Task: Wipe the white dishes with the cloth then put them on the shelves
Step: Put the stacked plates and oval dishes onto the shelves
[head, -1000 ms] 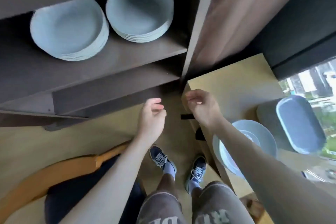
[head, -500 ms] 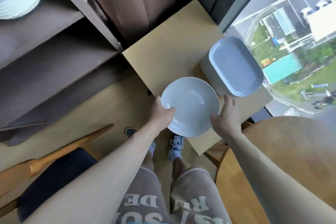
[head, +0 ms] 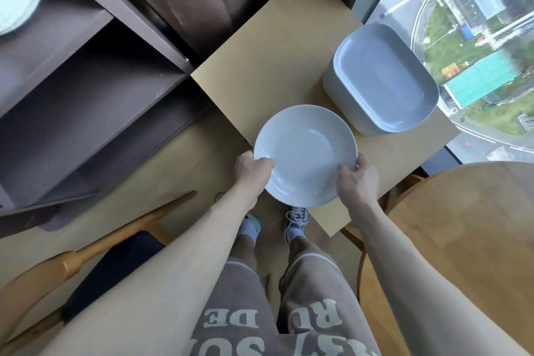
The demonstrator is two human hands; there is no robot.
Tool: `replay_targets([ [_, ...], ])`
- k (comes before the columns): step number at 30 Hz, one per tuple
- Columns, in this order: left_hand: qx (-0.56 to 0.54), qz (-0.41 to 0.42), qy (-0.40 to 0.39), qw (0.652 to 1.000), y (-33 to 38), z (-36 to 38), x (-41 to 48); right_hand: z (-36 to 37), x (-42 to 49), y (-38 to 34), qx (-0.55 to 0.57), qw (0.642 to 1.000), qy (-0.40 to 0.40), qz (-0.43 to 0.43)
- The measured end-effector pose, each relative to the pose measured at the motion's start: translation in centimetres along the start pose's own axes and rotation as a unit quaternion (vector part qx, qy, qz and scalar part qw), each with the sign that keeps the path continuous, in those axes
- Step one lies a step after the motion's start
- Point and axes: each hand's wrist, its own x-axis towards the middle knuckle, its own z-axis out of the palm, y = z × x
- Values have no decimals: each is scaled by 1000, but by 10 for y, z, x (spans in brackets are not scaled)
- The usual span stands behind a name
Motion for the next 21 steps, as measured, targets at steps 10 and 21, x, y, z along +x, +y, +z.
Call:
replay_targets([
  [10, -31, 28, 15, 999, -4, 4, -10, 0, -7, -3, 19, 999, 25, 11],
  [21, -80, 39, 21, 996, -10, 3, -12, -1, -6, 1, 55, 996, 64, 29],
])
